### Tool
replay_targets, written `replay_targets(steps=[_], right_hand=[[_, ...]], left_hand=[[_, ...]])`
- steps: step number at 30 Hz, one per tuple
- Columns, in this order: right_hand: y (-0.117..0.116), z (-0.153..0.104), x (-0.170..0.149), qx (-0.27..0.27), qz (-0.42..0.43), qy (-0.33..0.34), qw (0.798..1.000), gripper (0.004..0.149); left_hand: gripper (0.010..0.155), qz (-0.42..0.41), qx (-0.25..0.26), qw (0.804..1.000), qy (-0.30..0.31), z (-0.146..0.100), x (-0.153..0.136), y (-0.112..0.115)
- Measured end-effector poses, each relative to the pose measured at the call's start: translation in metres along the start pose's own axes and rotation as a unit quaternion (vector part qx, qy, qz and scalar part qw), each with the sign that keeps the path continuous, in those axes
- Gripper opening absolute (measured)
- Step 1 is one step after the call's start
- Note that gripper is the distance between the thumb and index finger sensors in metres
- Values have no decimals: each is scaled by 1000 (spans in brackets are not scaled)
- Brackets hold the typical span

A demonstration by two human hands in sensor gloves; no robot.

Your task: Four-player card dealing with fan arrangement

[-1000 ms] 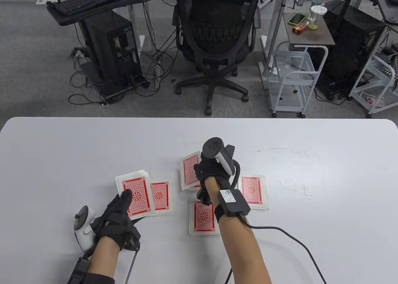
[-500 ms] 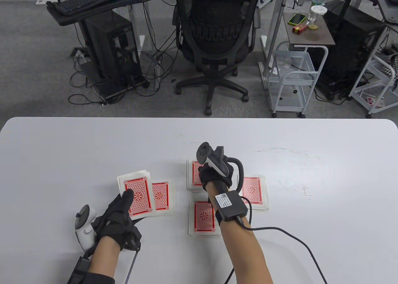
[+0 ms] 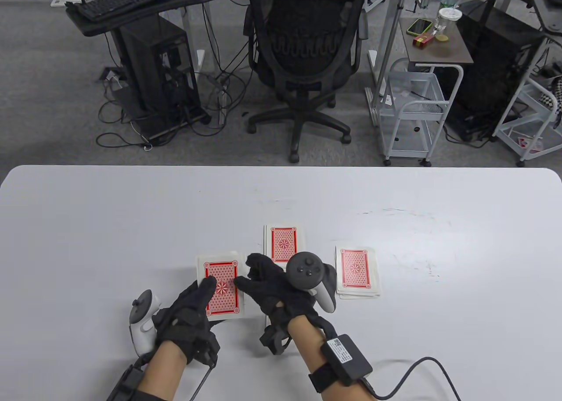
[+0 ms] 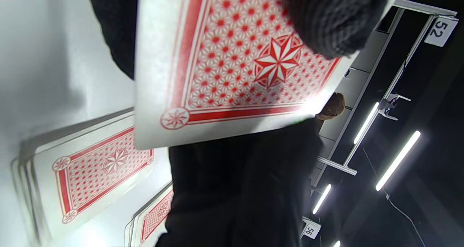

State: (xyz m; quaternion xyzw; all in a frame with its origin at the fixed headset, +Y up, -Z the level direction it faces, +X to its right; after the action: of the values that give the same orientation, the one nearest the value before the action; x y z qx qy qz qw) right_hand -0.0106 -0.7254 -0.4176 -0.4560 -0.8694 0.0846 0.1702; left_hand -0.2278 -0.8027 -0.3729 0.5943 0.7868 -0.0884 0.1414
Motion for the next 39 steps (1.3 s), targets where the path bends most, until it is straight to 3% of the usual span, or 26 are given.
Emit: replay_targets(steps=[1,4,10,15,19,21,26,31,35,39], right_hand=[[-3,-1,0,11,-11,-12,1000,69],[-2,-2,0,-28,22,-27,999,55],[8,-1,-6,-28,61,-18,998,57],[13,3,-24,24,162,-41,986,60],[43,2,-36,1,150,-56,987,62],[70,-1,-49,-19,146,-77,986,63],[131,-9,-84,-47,64,-134,988,65],[184,-20,-127,-82,-59,-233,967,67],[195,-24,-154,-89,-133,-296,941,69],[190,-19,-167,-82,-287,-344,890,69]], left_hand=[[43,5,-1,1000,1,0,0,2],[43,13,10,1000,4,-1,0,0],[44,-8,-6,1000,10,-1,2,0],[44,-21,-13,1000,17,-2,5,4],[44,-27,5,1000,14,-3,4,-4],[44,-26,12,1000,10,-2,4,-9],[44,-26,15,1000,7,-1,5,-13],[44,-24,17,1000,6,-1,5,-14],[44,-22,23,999,6,-1,6,-19],[44,-23,30,999,5,-1,5,-23]])
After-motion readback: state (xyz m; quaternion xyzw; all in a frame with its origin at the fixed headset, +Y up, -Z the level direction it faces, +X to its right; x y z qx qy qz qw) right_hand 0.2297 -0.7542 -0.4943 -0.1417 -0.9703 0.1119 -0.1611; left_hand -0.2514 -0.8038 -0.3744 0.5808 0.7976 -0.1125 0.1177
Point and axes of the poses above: the tracker on the back of each hand, its own x axis roughly to the thumb side, its own z axis roughly from the wrist to the fingertips, y = z × x, the point moved 5 cm from there along z, roughly from the wrist to the fingertips, and after that the axes turned 2 degrees about x, right-handed, at the moved point
